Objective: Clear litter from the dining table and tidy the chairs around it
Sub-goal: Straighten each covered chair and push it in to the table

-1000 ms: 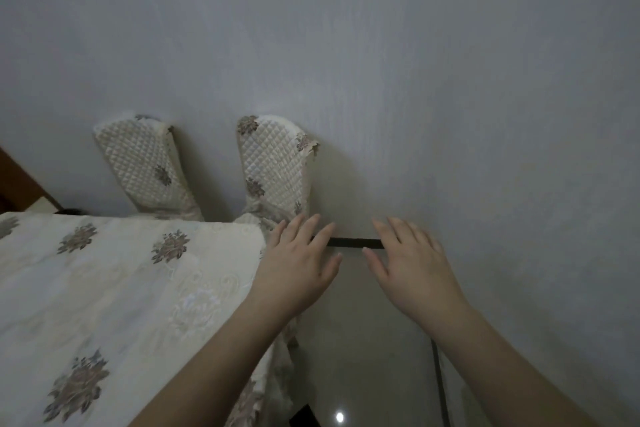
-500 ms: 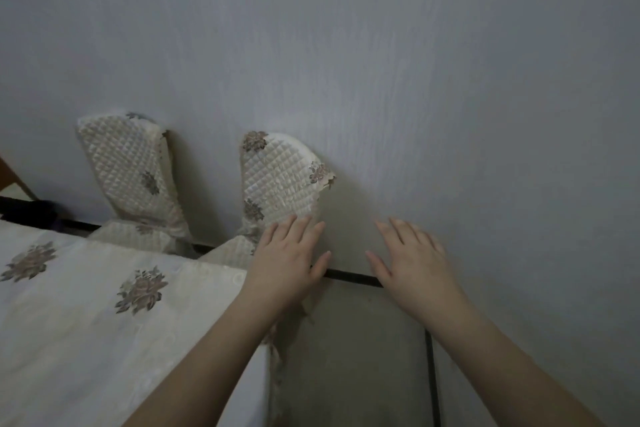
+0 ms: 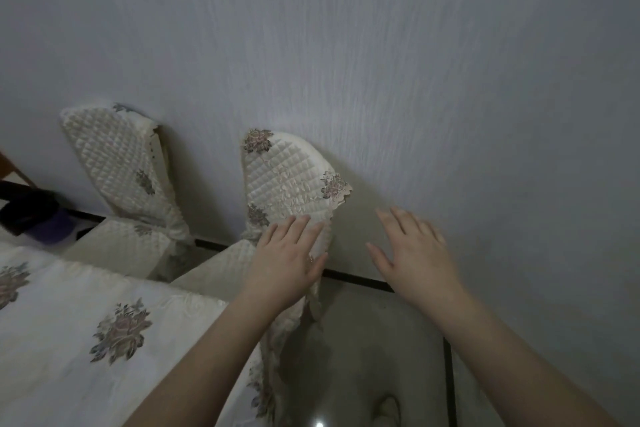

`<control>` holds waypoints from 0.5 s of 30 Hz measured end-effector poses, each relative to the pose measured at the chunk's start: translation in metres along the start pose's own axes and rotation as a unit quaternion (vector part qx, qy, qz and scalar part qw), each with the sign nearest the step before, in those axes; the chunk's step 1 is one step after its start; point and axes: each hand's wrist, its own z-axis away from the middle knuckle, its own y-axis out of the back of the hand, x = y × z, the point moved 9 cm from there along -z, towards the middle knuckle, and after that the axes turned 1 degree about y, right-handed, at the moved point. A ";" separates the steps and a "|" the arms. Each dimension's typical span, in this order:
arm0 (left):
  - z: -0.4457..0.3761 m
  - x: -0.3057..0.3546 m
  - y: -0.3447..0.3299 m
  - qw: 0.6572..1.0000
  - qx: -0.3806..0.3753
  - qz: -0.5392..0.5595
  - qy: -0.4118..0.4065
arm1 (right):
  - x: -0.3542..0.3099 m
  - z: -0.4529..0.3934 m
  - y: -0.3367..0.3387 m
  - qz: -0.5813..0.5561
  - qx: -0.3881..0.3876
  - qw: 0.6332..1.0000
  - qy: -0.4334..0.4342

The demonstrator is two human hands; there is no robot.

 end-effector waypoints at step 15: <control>-0.152 -0.043 -0.037 0.995 -0.012 -0.035 0.097 | 0.026 -0.186 -0.055 -0.065 -0.063 0.989 0.117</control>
